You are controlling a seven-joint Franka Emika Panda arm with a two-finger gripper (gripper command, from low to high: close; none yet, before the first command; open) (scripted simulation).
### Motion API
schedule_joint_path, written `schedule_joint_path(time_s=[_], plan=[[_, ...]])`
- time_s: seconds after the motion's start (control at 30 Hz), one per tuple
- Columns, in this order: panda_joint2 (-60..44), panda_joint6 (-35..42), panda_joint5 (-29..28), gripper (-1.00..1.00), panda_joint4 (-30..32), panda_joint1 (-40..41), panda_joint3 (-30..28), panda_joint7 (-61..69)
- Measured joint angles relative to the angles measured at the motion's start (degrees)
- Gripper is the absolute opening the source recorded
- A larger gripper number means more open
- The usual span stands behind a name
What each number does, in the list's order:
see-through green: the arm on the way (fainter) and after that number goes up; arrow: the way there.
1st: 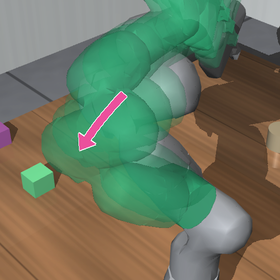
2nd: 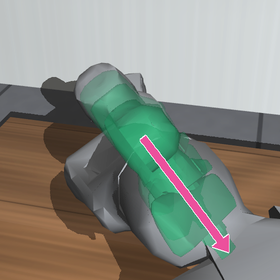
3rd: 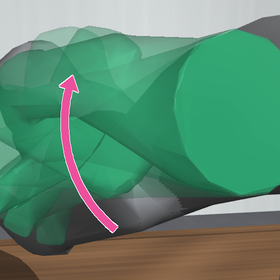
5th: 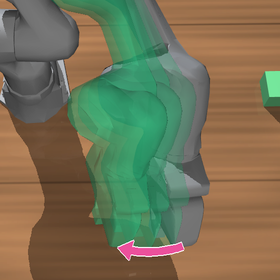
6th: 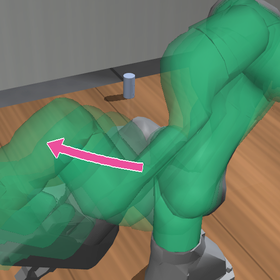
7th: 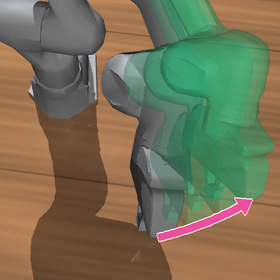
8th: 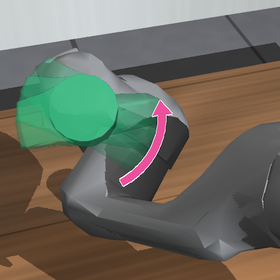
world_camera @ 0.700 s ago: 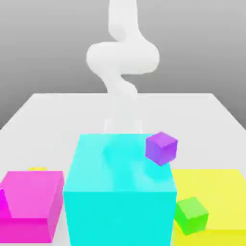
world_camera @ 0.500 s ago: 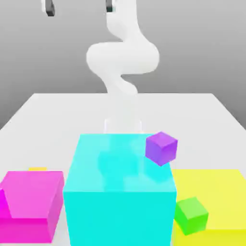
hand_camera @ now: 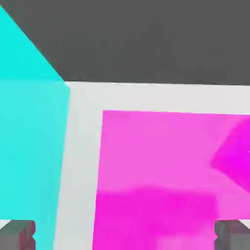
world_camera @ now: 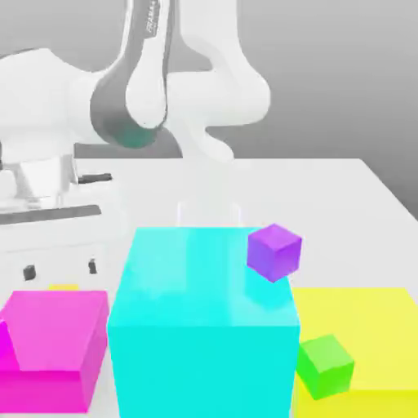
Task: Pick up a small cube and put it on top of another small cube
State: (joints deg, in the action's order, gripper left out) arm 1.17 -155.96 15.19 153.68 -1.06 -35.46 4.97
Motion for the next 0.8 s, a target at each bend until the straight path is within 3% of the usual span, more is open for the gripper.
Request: schedule_joint_path(time_s=[0.17,0.37,0.57,0.6,0.8], plan=[[-6.01,-5.43,-4.53,0.00,3.69,3.96,-2.60,3.57],[-12.26,-9.40,5.56,0.00,2.20,8.46,4.01,11.72],[-18.88,-13.54,17.20,0.00,0.40,17.53,15.71,20.44],[-19.77,-14.15,18.67,-1.00,0.18,18.96,17.48,21.54],[-20.21,-14.30,19.40,-1.00,0.07,19.67,18.33,22.07]])
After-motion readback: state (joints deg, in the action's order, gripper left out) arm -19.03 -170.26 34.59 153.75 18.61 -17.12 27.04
